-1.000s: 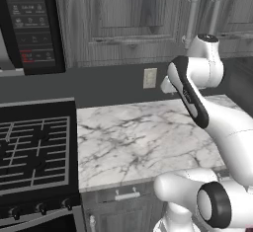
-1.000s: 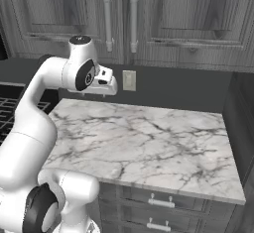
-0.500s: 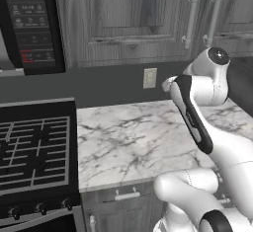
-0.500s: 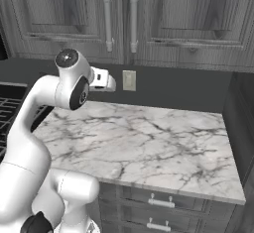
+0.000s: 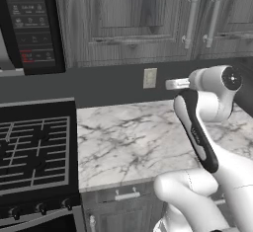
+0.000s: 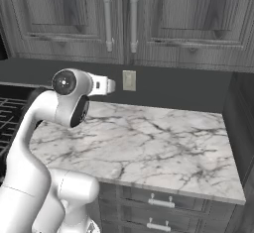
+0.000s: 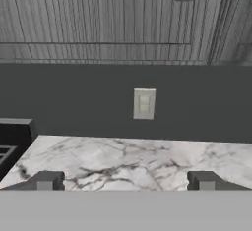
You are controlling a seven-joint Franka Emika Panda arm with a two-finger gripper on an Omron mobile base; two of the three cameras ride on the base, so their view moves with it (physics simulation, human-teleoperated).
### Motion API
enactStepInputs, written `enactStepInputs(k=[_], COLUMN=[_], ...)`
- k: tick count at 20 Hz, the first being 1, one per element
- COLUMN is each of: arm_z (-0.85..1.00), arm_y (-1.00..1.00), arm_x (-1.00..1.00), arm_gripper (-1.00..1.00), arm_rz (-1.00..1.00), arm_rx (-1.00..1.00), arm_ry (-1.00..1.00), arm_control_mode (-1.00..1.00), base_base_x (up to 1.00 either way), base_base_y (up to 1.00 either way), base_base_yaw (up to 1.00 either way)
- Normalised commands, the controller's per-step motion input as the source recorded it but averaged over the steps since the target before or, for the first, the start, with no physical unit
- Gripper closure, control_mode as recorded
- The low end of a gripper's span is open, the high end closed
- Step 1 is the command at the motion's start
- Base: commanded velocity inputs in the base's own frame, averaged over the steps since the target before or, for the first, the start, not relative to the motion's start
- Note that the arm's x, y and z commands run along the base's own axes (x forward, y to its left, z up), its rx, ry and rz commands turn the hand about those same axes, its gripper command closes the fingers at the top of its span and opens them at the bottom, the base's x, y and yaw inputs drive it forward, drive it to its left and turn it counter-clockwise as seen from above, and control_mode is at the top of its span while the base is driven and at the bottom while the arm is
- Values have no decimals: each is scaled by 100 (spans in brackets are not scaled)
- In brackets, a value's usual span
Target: Get the candle and the wine from the cabinet and move them to the dining counter.
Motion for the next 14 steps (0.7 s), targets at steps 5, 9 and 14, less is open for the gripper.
enactStepInputs(k=[5,9,14], arm_z=[13,68,96], arm_y=[1,0,-4], arm_x=[-32,0,0], arm_gripper=[-100,-100,-100], arm_rz=[1,0,-1], arm_rx=[9,13,7], arm_ry=[-22,-22,-24], arm_control_mode=[-100,-100,-100], base_base_x=[0,0,0], base_base_y=[0,0,0], base_base_yaw=[0,0,0])
